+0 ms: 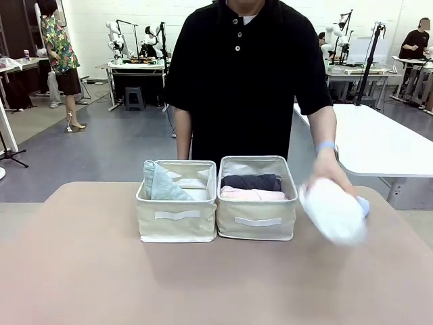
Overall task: Sort the towels based on their folding style.
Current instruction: Pick up another triangle-folded towel from the table and place it in the left Fabric basket.
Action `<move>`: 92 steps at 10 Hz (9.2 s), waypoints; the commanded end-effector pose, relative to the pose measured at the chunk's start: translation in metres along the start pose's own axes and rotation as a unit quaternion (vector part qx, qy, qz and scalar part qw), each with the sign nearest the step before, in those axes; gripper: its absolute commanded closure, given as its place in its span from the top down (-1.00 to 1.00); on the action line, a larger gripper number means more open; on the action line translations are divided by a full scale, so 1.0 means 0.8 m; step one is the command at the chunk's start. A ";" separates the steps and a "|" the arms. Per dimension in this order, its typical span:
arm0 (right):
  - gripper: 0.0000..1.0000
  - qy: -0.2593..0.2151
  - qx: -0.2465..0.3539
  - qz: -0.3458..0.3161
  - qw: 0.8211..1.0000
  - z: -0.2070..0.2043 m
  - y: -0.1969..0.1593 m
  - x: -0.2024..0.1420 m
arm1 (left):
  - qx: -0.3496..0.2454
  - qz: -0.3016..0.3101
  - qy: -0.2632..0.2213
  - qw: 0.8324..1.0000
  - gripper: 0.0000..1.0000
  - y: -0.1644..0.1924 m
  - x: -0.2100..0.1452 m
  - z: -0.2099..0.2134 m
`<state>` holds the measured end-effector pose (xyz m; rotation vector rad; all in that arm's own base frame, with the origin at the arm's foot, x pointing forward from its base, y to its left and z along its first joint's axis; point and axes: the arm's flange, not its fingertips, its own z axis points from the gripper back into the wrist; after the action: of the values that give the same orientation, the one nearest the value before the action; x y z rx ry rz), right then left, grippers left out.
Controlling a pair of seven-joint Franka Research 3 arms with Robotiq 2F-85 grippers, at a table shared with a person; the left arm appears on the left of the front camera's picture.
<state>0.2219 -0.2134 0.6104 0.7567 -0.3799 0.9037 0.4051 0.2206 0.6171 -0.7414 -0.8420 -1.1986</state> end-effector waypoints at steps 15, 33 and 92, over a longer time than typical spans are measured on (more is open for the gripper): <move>1.00 0.118 -0.080 0.146 0.979 -0.284 -0.113 0.201 | 0.008 0.003 0.004 1.000 1.00 -0.004 -0.001 -0.003; 1.00 0.461 -0.071 0.478 0.744 -0.359 -0.290 0.387 | 0.008 0.003 0.004 1.000 1.00 -0.004 -0.001 -0.003; -0.67 0.252 -0.126 0.197 0.939 -0.463 0.029 0.813 | 0.008 0.003 0.004 1.000 1.00 -0.004 -0.001 -0.003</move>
<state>0.5275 0.3886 0.6936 0.1478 -0.1488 1.3894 0.4051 0.2205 0.6165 -0.7387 -0.8418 -1.1960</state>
